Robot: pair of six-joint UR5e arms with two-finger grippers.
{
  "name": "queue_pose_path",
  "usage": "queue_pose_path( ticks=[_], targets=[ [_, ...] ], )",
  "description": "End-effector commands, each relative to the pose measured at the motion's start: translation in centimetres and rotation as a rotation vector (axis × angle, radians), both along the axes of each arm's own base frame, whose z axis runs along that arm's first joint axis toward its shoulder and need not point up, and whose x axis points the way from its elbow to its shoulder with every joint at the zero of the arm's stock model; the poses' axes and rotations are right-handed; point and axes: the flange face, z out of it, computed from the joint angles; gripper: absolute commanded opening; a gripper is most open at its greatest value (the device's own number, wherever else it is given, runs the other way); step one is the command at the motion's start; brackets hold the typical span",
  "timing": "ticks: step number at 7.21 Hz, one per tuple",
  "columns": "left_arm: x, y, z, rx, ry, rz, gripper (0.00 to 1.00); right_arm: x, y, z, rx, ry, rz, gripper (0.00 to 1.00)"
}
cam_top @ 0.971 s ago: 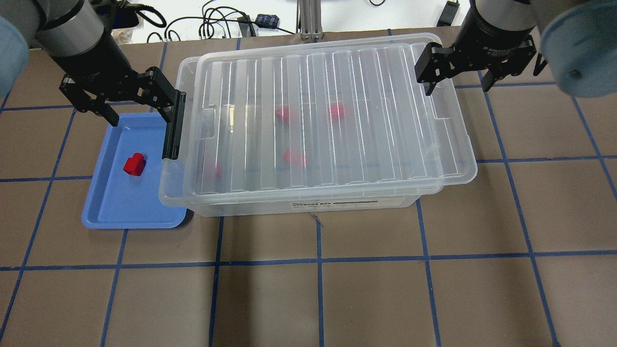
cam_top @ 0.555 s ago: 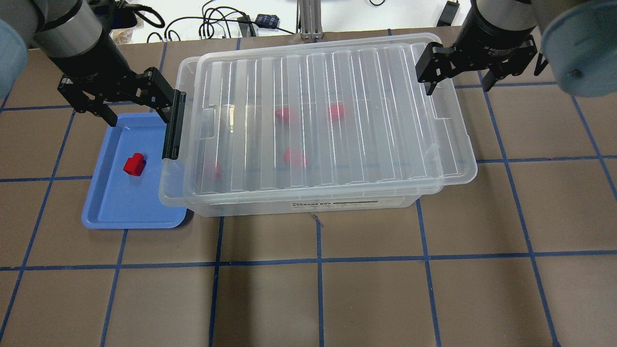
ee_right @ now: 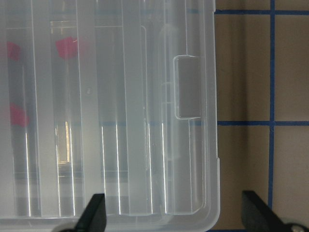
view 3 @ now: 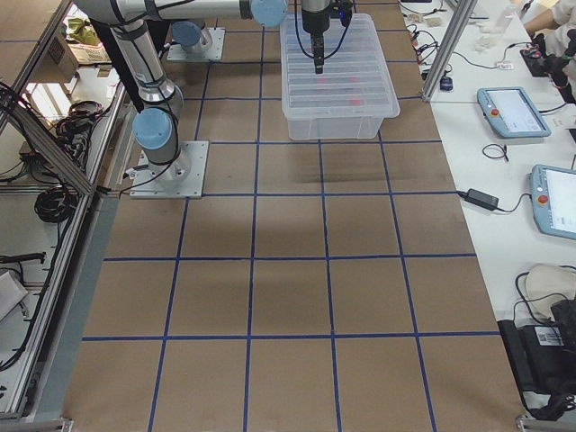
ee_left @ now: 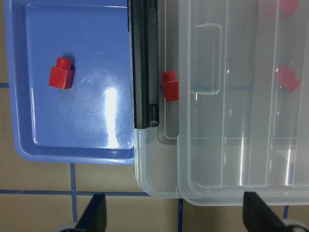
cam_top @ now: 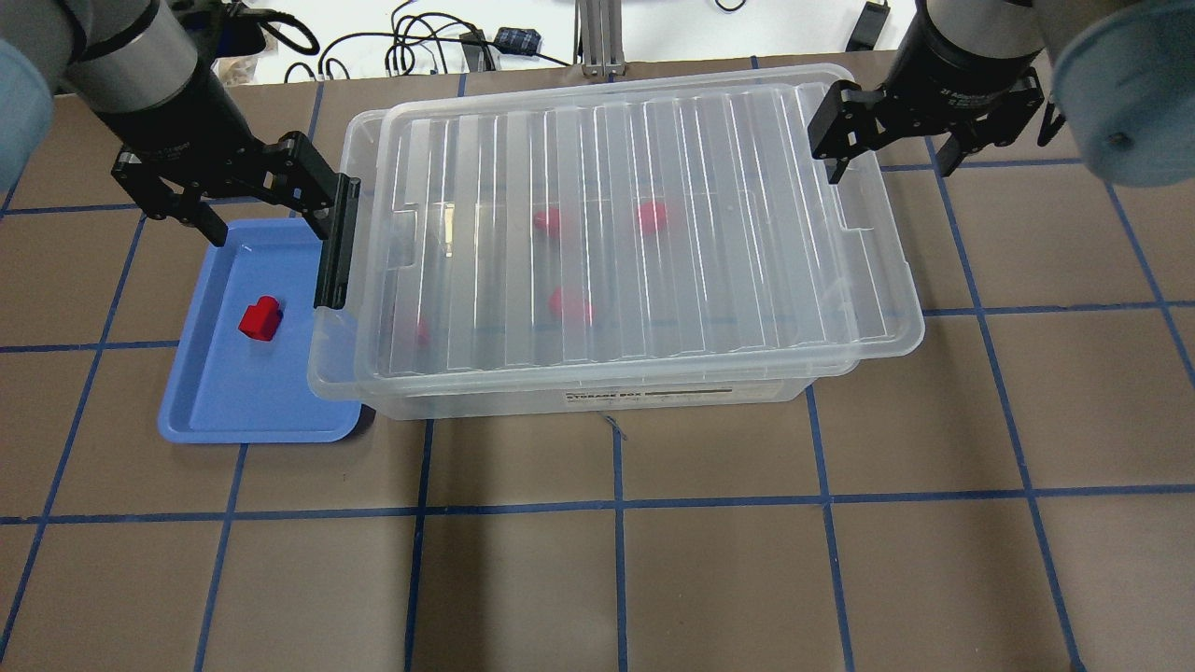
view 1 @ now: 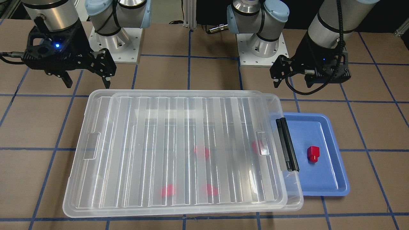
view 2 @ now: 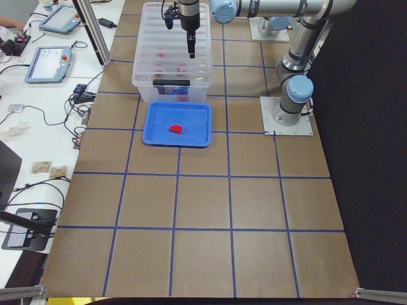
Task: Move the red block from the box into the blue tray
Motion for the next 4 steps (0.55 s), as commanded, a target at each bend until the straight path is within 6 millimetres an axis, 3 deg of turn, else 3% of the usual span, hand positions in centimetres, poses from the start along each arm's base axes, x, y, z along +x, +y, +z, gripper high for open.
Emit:
queue_pose_path(
  ticks=[1, 4],
  targets=[
    [0.00, -0.01, -0.14, 0.004, 0.001, 0.000, 1.00, 0.00, 0.00, 0.00, 0.000, -0.001, 0.000, 1.00],
    [-0.12, 0.69, 0.31, 0.001, -0.002, 0.007, 1.00, -0.07, -0.02, 0.00, 0.000, -0.001, -0.002, 1.00]
  ],
)
